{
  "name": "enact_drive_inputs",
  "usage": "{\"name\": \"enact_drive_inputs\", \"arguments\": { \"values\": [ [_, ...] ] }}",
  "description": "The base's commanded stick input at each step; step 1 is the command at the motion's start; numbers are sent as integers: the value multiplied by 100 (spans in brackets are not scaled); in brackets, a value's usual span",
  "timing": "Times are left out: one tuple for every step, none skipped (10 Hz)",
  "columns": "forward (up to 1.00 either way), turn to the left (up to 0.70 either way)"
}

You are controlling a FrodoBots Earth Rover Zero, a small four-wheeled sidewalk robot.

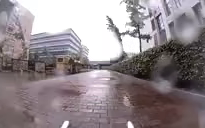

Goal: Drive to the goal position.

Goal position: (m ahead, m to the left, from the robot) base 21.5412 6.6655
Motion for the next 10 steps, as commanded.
{"name": "enact_drive_inputs", "arguments": {
  "values": [
    [70, -4],
    [70, -2],
    [70, 0],
    [70, 0],
    [70, 0],
    [70, 0],
    [70, 0],
    [70, 0],
    [70, 0],
    [70, 0]
  ]
}}
